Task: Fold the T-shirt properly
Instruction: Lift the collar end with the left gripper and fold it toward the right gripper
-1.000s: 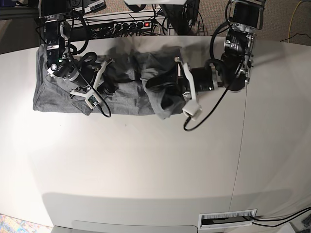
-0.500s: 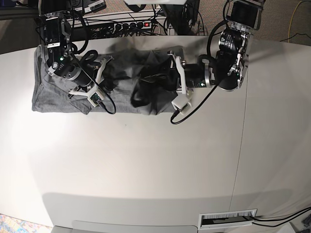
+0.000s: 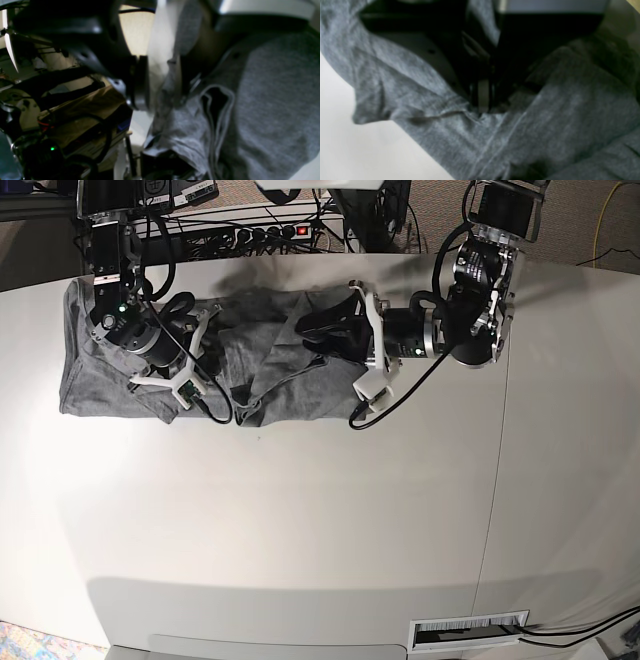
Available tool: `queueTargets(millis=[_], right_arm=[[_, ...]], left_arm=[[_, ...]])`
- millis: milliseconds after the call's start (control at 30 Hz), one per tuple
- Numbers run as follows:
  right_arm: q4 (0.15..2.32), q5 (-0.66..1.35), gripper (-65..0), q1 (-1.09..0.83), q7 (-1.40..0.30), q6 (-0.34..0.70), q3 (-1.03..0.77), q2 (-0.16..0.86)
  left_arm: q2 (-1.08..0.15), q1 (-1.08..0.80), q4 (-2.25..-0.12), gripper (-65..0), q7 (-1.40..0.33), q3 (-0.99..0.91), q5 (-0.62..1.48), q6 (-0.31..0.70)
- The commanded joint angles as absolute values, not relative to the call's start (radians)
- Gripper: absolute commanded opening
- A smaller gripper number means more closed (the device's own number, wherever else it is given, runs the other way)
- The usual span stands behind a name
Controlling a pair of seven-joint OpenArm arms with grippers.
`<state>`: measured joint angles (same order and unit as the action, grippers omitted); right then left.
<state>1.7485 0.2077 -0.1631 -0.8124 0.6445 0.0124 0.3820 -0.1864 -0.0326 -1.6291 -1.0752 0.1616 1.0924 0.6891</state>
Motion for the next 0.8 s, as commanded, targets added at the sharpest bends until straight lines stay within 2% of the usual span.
queueTargets(millis=[0,233,433,600,767], right_arm=[[1.768,0.212,-65.0,-0.15,-0.807,0.638,0.004,0.394],[1.768,0.225,-65.0,-0.15,-0.82,0.638,0.005,0.393],[1.768,0.263,-65.0,-0.149,-0.815,0.638,0.005,0.393],[1.768,0.265,-65.0,-0.15,-0.815,0.639,0.005,0.393],[1.768,0.265,-65.0,-0.149,-0.81,0.639,0.005,0.394]], left_arm=[[-0.186,-0.012,-1.645,-46.1,-1.055,0.15,1.118,0.698],[-0.186,0.023,-1.646,-46.1,-1.054,0.01,1.087,0.698],[-0.186,0.001,-1.645,-46.4,-0.914,-0.009,0.847,0.698],[-0.185,-0.044,-1.645,-62.4,-0.79,-0.009,0.756,0.698],[-0.179,-0.096,-1.645,-64.4,-0.745,0.006,0.719,0.698]])
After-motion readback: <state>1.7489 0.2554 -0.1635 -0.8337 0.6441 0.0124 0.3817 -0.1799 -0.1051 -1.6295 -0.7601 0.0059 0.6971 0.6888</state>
